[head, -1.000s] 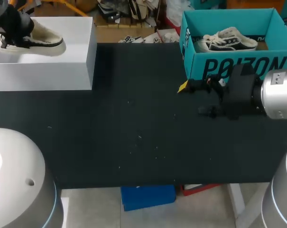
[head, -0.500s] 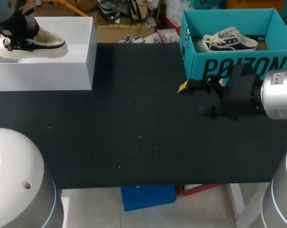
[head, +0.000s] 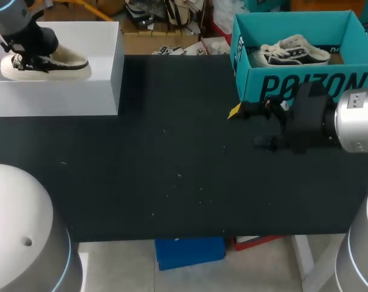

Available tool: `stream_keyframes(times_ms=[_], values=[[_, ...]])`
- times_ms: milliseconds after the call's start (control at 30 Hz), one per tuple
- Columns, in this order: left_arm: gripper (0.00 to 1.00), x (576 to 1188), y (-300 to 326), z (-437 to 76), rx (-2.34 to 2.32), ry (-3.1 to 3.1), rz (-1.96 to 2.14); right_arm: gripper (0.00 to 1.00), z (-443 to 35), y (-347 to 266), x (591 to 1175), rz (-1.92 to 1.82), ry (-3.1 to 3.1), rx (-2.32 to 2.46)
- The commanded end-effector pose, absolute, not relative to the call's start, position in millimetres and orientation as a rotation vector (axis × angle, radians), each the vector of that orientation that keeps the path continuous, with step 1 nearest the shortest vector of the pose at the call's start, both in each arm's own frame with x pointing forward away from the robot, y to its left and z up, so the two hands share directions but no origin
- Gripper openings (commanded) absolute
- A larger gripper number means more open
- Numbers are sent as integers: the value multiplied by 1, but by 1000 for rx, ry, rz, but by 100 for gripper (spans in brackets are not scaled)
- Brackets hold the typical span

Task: Take the shoe out of the shoebox, open the shoe tongue, remove and reinsert the insole, then place the shoe into the shoebox

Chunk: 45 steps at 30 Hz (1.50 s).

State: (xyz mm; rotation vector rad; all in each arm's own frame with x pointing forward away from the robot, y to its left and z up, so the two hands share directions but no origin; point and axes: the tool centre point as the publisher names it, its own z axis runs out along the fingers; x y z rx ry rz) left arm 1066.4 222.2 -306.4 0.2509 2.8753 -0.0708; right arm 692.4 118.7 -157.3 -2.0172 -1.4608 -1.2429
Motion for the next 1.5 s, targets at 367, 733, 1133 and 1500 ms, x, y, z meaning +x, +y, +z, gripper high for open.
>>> stream_keyframes(times_ms=[367, 733, 1133, 1500], values=[[0, 1067, 224, -331, 231, 2924, -76, 100, -157, 119, 692, -1242, -1461, -2019], [0, 1065, 223, -342, 225, 2946, -73, 100, -157, 119, 692, -1242, -1461, -2019], [61, 1062, 223, -349, 233, 2982, -33, 100, -157, 119, 692, -1242, -1461, -2019], [62, 1072, 217, -326, 242, 2980, -29, 100, -157, 119, 692, -1242, -1461, -2019]])
